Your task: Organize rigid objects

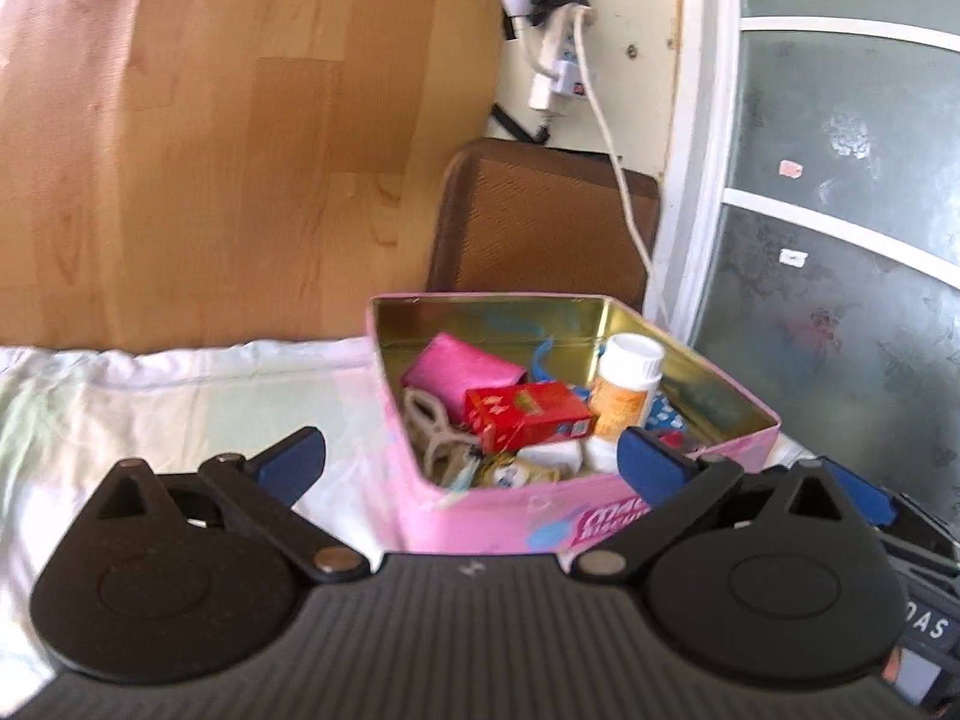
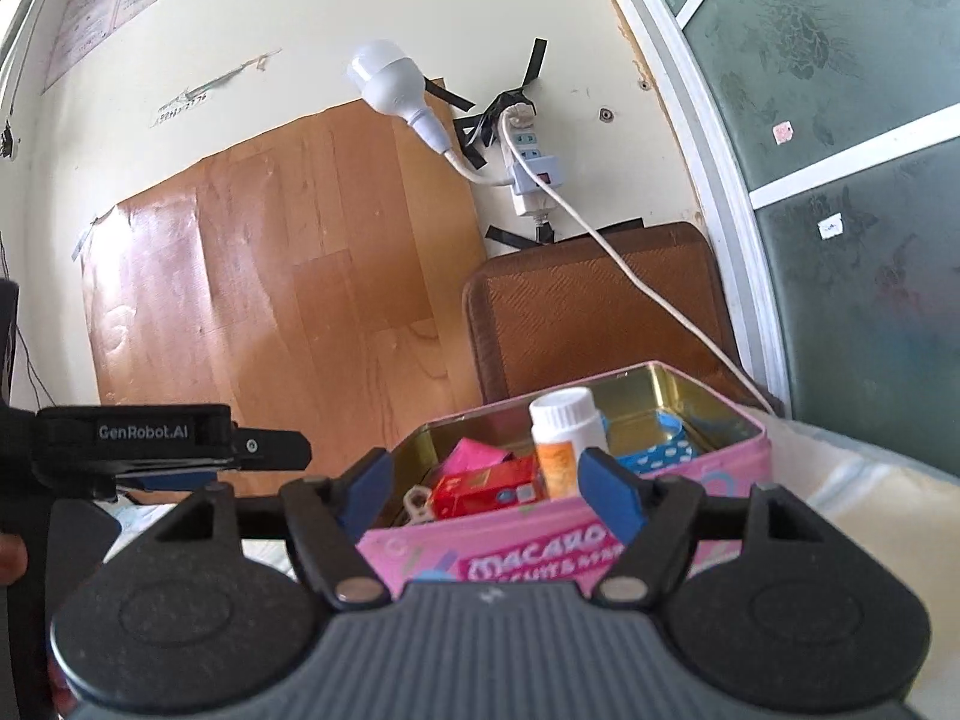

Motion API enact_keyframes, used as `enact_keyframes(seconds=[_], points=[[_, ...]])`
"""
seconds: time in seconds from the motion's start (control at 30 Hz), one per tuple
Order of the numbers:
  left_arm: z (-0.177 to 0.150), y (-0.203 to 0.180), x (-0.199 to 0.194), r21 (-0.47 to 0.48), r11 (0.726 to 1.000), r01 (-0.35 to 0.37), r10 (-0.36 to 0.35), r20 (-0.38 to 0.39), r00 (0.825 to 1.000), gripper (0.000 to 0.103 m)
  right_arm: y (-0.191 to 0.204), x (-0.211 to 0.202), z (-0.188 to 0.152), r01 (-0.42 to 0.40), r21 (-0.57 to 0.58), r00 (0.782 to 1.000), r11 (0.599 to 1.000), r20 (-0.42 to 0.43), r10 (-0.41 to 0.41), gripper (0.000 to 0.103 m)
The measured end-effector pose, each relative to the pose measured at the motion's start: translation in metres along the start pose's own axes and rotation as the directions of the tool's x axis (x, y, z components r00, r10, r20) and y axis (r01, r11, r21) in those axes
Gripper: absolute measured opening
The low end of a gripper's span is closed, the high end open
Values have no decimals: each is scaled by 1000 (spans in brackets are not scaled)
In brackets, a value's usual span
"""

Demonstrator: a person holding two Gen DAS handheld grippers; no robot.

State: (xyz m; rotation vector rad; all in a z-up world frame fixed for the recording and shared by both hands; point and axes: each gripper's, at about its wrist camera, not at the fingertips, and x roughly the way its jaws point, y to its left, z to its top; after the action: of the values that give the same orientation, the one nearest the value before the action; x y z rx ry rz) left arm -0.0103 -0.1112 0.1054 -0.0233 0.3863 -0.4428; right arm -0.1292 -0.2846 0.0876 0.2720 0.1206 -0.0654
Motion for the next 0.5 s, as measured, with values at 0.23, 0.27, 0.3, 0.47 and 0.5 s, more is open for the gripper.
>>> enact_keyframes(seconds=[0.23, 0.27, 0.3, 0.47, 0.5], points=[[-17, 20, -20, -64, 997, -33, 33, 1, 999, 103, 22, -18, -15, -3, -21, 999, 1000, -38, 2, 81], [-20, 23, -22, -74, 996, -40, 39, -7, 999, 103, 25, -20, -17, -5, -25, 999, 1000, -39, 4, 82], [-21, 26, -23, -86, 995, -48, 47, -13, 999, 103, 28, -23, -18, -8, -30, 999, 1000, -38, 7, 83], [-29, 40, -33, -130, 988, -79, 77, -19, 997, 103, 41, -34, -19, -29, -39, 999, 999, -27, 28, 85], [-31, 43, -34, -139, 986, -89, 86, -23, 996, 103, 44, -36, -20, -34, -42, 999, 999, -29, 33, 86]])
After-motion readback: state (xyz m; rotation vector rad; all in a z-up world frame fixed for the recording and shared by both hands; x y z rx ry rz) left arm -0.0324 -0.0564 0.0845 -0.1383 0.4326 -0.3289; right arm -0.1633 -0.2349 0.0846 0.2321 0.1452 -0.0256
